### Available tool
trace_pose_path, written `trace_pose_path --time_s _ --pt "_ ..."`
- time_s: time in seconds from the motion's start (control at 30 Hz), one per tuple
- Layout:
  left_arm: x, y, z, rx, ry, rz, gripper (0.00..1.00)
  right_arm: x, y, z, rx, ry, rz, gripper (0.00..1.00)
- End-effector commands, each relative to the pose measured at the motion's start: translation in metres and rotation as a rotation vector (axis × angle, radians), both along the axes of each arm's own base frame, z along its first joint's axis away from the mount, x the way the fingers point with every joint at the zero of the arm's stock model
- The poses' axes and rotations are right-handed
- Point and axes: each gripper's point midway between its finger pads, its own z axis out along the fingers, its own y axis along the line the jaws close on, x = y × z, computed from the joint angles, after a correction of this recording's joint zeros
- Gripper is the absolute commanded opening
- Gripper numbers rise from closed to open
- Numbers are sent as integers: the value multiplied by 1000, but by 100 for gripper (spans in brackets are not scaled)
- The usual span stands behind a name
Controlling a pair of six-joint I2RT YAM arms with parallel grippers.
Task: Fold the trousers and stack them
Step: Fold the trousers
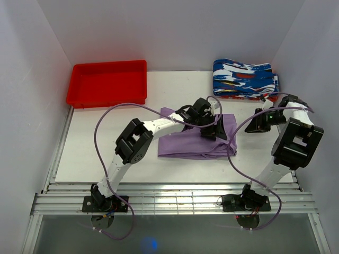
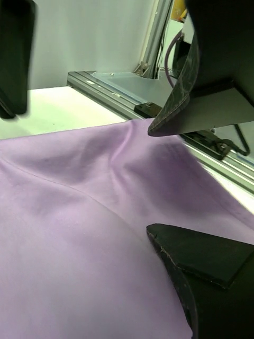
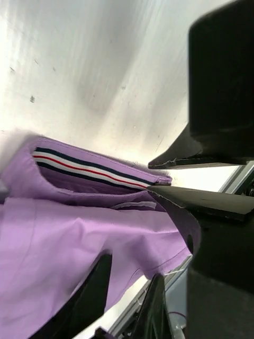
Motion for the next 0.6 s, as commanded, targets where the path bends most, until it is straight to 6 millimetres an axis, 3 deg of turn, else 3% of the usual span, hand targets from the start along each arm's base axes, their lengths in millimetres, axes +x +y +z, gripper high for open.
trace_pose_path --time_s 0.0,0.07,0.13,0.17,0.23,0.27,0.33,0.43,0.57 --pt "7 27 94 -87 -157 -13 78 -4 -2 42 2 -57 47 25" --pt "13 54 84 -54 -120 7 78 -8 4 58 21 -86 75 25" --pt "10 75 102 -90 -150 -31 79 -3 14 78 74 -146 95 26" --pt "18 94 97 -80 -158 -27 78 -3 21 86 95 -157 105 27" --pt "24 115 114 -106 -261 -56 74 2 45 100 143 -187 163 28" --pt "31 131 116 -118 -268 -61 72 4 54 103 159 -185 179 28" --pt "26 151 110 -125 -248 -106 68 9 85 108 181 -207 259 25" --pt "24 179 97 -107 -206 -126 61 13 120 95 163 -189 345 18" --pt "20 197 74 -83 -151 -116 61 -8 136 55 138 -84 421 13"
